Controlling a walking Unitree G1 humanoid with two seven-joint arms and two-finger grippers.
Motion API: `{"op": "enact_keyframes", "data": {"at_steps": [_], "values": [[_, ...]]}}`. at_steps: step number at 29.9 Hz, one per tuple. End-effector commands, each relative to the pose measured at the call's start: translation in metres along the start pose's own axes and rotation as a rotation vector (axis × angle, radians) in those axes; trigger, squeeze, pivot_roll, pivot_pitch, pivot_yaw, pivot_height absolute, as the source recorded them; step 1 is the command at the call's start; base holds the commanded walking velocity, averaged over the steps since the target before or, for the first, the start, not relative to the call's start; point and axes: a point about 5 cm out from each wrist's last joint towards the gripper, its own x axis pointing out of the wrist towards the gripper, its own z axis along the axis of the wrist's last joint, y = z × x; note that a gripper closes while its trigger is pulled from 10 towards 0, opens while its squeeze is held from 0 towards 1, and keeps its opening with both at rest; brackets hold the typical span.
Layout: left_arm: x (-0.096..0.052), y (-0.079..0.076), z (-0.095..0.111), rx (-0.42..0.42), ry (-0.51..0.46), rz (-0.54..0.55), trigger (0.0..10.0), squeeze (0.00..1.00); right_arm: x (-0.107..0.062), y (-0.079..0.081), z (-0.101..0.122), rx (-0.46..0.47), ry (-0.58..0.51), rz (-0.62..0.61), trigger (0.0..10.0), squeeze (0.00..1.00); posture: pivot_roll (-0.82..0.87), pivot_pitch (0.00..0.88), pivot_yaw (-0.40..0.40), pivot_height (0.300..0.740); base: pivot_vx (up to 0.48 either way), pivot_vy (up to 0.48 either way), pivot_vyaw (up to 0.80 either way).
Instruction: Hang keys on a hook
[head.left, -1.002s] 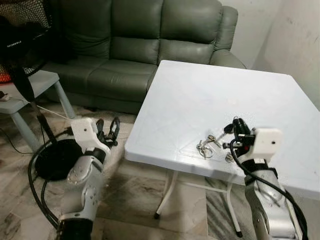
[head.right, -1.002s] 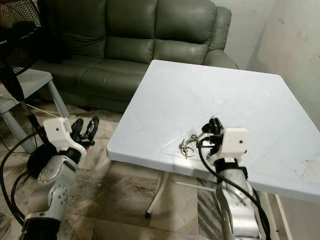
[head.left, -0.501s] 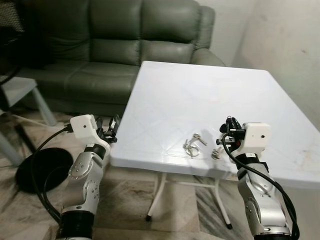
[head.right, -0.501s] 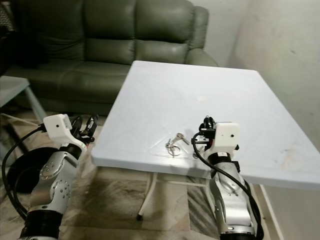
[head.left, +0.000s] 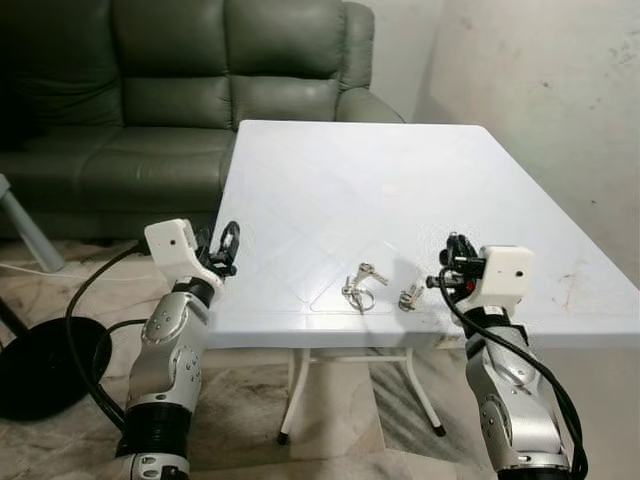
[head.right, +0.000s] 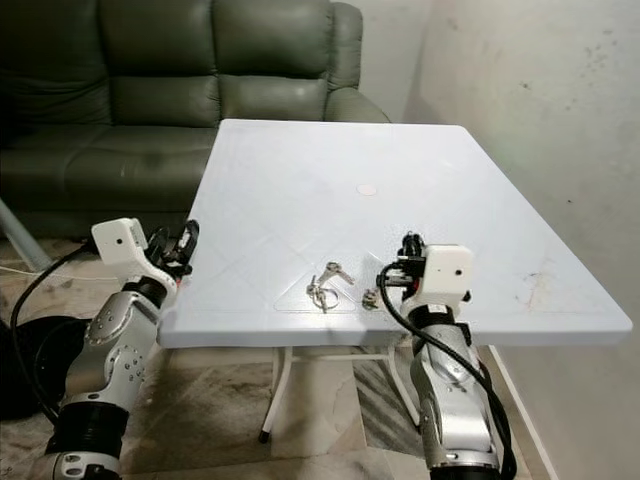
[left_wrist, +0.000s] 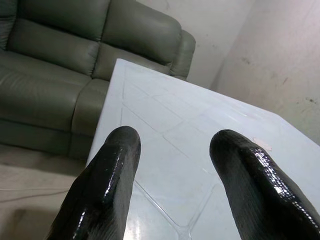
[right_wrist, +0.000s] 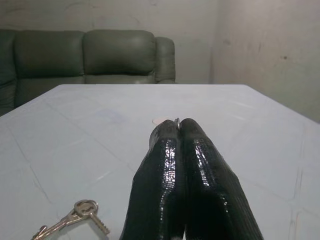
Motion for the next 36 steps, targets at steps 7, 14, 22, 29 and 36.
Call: {"op": "enact_keyframes", "data": {"at_steps": [7,14,22,29,36], "values": [[0.0010,0.0028,0.0030,-0.007,-0.010,0.011,10.0,0.00,0.0009,-0.0030,0.0028,-0.003,-0.011,-0.016,10.0,0.00,0.03,0.000,-0.010,0.740,0.000,0.000,-0.72],[0.0010,0.0025,0.0028,-0.008,-0.006,0.005,10.0,0.00,0.0026,-0.0019,0.0039,-0.004,-0.014,-0.010,10.0,0.00,0.03,0.000,-0.012,0.740,0.000,0.343,-0.72],[0.0007,0.0016,-0.0006,-0.013,0.026,0.009,10.0,0.00,0.0017,0.0002,0.0038,-0.004,-0.011,0.000,10.0,0.00,0.03,0.000,-0.016,0.740,0.000,0.060,-0.72],[0.0006,0.0012,-0.0026,-0.035,0.037,0.021,10.0,0.00,0.0010,-0.0013,0.0040,-0.008,-0.009,-0.001,10.0,0.00,0.03,0.000,-0.019,0.740,0.000,0.000,-0.72],[0.0001,0.0016,-0.0023,-0.023,0.040,0.021,10.0,0.00,0.0007,-0.0008,0.0036,-0.007,-0.007,0.001,10.0,0.00,0.03,0.000,-0.020,0.740,0.000,0.000,-0.72]]}}
